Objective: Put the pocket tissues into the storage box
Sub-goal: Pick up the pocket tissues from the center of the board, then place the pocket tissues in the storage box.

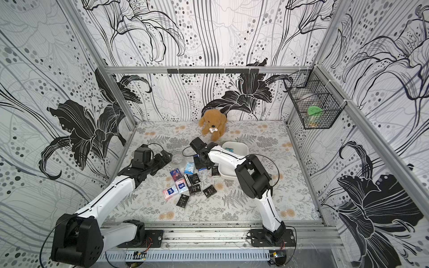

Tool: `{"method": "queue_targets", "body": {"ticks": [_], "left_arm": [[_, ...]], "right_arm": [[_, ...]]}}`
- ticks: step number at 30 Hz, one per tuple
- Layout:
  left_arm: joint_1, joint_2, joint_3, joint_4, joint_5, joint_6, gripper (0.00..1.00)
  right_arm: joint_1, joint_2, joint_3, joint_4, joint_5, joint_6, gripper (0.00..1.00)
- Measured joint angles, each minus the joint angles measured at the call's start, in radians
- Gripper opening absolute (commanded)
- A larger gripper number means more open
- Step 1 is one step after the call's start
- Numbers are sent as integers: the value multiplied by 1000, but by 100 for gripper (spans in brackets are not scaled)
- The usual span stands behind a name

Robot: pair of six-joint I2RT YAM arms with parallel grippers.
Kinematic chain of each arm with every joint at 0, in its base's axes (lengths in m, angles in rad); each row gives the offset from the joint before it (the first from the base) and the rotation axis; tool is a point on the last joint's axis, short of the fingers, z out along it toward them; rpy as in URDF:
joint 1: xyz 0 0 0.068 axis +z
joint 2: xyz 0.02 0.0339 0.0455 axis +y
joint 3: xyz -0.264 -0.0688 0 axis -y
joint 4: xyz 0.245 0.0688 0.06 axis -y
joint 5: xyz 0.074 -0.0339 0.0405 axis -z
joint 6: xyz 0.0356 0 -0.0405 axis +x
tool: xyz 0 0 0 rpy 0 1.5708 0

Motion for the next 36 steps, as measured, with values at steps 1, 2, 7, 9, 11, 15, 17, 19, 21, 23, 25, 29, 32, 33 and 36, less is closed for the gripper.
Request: {"method": "queue_targets", "body": {"ticks": [1,2,7,9,11,15,17,19,21,23,25,29,32,33,36], "left_arm": [[-4,5,0,-2,0,3,97],[-8,11,0,-5,-1,6,97],[-79,68,27,-35,-8,24,97],[-117,93,56,-43,-14,31,97],[-151,114,85,-43,-17,35,97],[-202,136,115,-36,-19,38,97],[-212,145,116,-35,-19,38,97],[-216,157,116,-35,-19,38,97],[-219,167,116,-35,-19,38,97],[-222,173,116,-35,-19,38,97],[-224,175,116,-35,-19,38,97],[-224,177,117,-35,-19,38,97],[-224,177,118,-36,-19,38,97],[-224,177,120,-37,-19,38,97],[-224,178,134,-41,-20,38,97]], "right_arm": [[0,-18,0,0,6,0,44],[0,-35,0,0,12,0,44],[-15,-99,0,-1,29,4,44],[-32,-114,-1,-1,33,4,44],[-59,-132,-12,0,35,5,44],[-135,-188,-74,0,39,16,44],[-175,-222,-119,0,44,24,43],[-216,-260,-168,-1,53,30,44],[-245,-288,-204,-1,64,31,43],[-270,-315,-239,-1,74,31,44],[-293,-340,-272,0,82,31,43],[-332,-356,-317,0,87,31,44],[-346,-353,-327,4,87,31,44],[-347,-350,-326,10,85,31,44],[-346,-317,-310,23,72,31,44]]}}
